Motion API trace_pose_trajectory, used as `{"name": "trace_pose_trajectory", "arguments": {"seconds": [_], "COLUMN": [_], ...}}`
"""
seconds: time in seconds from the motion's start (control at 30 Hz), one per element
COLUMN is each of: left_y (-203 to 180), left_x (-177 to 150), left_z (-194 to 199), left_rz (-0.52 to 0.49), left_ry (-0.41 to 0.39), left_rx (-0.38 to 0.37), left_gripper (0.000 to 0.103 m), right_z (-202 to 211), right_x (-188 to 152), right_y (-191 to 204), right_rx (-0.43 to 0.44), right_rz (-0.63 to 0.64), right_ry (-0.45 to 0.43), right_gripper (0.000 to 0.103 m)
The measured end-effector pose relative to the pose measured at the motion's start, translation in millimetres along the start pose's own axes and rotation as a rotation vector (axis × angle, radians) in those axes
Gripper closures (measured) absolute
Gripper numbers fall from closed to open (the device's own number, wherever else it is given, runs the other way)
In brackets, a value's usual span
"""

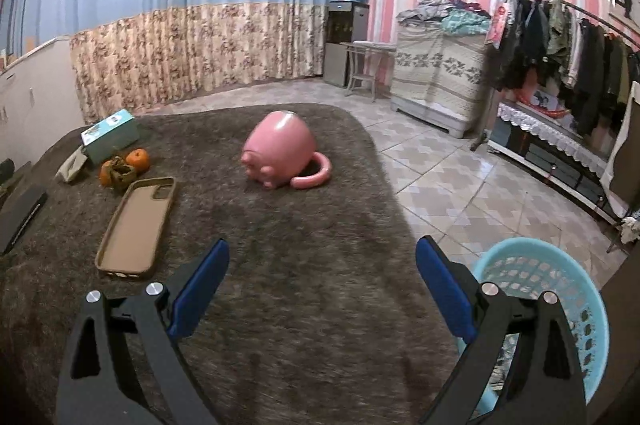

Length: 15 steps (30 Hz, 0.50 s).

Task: Collect trash
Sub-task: 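Move both open grippers back over the rug toward the oranges, then grasp the brown paper bag beside the oranges with the right gripper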

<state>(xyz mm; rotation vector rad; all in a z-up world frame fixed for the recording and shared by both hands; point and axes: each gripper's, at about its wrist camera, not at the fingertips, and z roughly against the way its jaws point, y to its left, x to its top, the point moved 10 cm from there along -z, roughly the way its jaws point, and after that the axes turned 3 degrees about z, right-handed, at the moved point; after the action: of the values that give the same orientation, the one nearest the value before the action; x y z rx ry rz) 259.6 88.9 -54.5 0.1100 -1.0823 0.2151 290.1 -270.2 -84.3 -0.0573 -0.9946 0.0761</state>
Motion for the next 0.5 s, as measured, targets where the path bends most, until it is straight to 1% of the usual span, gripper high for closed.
{"name": "trace_pose_trajectory", "arguments": {"seconds": [0.13,0.27,0.37,0.5], "left_y": [22,41,52,65], "left_x": [-2,3,9,14], "left_z": [-13,-31,-42,-56], "left_rz": [-0.006,0.013,0.023,0.02], "left_ry": [0.019,0.041,0.046,0.054], "left_rx": [0.025,0.034,0.046,0.055], "left_gripper": [0.005,0.005,0.005,0.005], "right_z": [-16,-30,-46,-69], "right_x": [10,20,33,46], "right_y": [29,63,96,146], "right_rx": [0.051,0.103,0.142,0.225], "right_rz": [0.003,0.029,0.065,0.105], "right_ry": [0.013,0.015,0.016,0.038], "right_gripper": [0.011,0.011,0.011,0.011]}}
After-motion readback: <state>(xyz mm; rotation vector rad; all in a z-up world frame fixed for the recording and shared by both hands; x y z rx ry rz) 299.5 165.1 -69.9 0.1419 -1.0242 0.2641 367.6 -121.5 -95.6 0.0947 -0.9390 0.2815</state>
